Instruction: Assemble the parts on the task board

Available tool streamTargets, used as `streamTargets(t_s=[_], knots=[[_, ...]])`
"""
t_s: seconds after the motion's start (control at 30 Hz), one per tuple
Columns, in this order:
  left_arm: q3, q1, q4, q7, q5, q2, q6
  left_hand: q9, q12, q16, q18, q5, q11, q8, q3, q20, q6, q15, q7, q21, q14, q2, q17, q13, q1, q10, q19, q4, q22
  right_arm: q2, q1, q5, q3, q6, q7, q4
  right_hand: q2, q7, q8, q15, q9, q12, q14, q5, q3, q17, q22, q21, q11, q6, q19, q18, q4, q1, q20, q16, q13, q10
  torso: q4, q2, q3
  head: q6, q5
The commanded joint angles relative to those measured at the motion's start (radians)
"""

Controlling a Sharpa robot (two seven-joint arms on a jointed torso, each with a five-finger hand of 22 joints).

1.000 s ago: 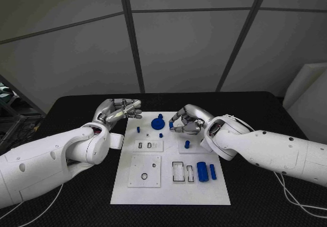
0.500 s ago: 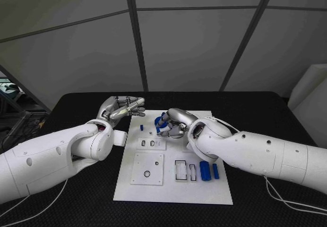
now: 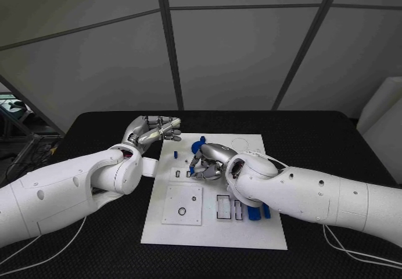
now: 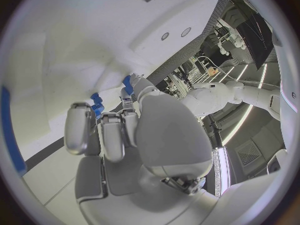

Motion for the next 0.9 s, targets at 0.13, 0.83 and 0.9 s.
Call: streamTargets(t_s=[0.13,0.83,0.9], knots=[[0.001,0.002,-0.001,0.002,-0.001,0.002,0.012,-0.001,-0.006,-0.005,0.047,-0.004,-0.002,-0.006,-0.002,0.000,0.003,0.006,0.005,0.003,0.001,0.009,0.001,0.000,-0.003,-0.001,-0.006,-0.005,0.001,-0.003,-0.001,-0.036,-0.007,0.040,-0.024,0.000,0.001,-0.007,0.006,-0.005,0.007,-0.004,0.079,0.006,0.006,0.153,-0.001,0.002,-0.003,0.013,0.003,-0.007,-0.002,-0.013,-0.002,0.003,0.089,-0.001,-0.0006,-0.001,0.0000,-0.004,0.002],[0.001,0.001,-0.003,0.002,-0.001,0.000,0.012,-0.001,-0.006,-0.005,0.047,-0.004,-0.002,-0.006,-0.002,0.000,0.003,0.006,0.005,0.003,0.001,0.009,0.001,0.000,-0.003,-0.001,-0.006,-0.005,0.001,-0.023,-0.002,-0.056,-0.008,0.062,-0.038,0.021,-0.007,-0.006,0.003,-0.005,0.006,-0.006,0.079,0.006,0.005,0.154,-0.001,0.002,-0.002,0.009,0.004,-0.007,-0.001,-0.025,-0.002,0.003,0.088,-0.002,-0.0002,-0.001,-0.0006,-0.010,0.003],[0.001,0.001,-0.003,0.002,-0.001,0.000,0.011,-0.001,-0.006,-0.005,0.047,-0.004,-0.002,-0.006,-0.002,0.000,0.003,0.006,0.005,0.003,0.001,0.009,0.001,0.000,-0.003,-0.001,-0.006,-0.005,0.001,-0.023,-0.002,-0.057,-0.008,0.064,-0.038,0.023,-0.012,-0.005,0.001,-0.004,0.005,-0.008,0.079,0.006,0.005,0.153,-0.002,0.002,-0.001,0.006,0.003,-0.007,-0.001,-0.029,-0.001,0.002,0.086,-0.004,-0.0002,-0.001,-0.0005,-0.011,0.004]])
